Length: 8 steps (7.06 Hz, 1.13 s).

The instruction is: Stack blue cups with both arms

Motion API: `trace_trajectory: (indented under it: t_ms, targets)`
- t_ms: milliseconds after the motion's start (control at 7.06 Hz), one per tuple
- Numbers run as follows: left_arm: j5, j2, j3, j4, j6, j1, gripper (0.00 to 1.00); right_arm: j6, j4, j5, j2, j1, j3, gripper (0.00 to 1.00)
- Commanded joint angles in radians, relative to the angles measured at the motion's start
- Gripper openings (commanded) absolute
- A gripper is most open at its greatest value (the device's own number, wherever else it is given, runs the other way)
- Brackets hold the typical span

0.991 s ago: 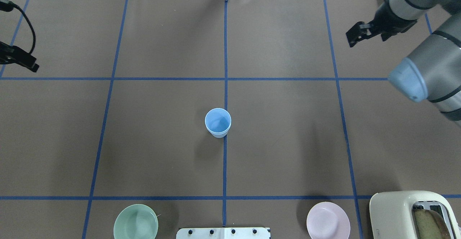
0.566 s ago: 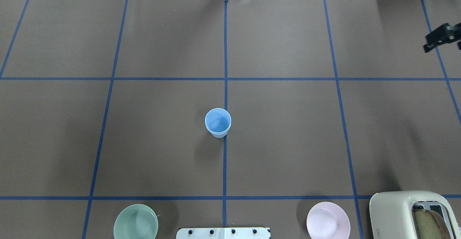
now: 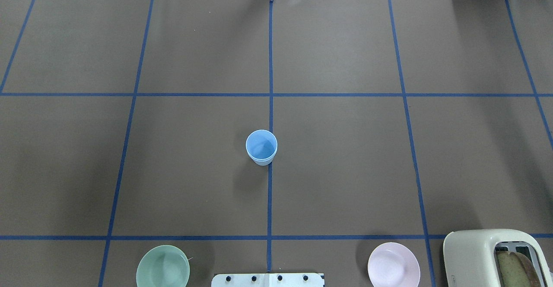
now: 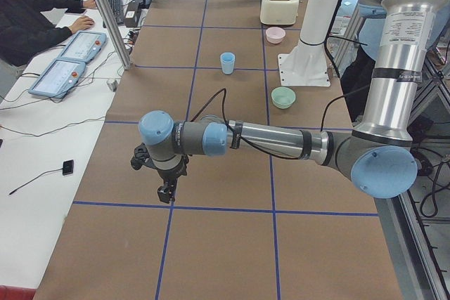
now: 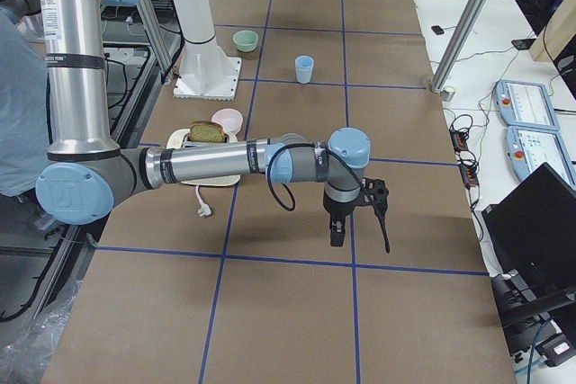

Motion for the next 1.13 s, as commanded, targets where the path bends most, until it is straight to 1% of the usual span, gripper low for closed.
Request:
trace_trajectory:
  t_ms: [0,283,991]
  targets:
    - [0.000,0.035,0.013,-0.032,-0.003,-0.010,0.98,0.021,0.150,0.003,-0.068,0.007,-0.042,1.00]
    - [-0.001,0.037,0.017,-0.032,-0.003,-0.010,0.98,0.067,0.157,0.006,-0.066,0.007,-0.037,1.00]
    - [-0.001,0.037,0.016,-0.032,-0.003,-0.010,0.98,0.066,0.157,0.008,-0.068,0.007,-0.030,1.00]
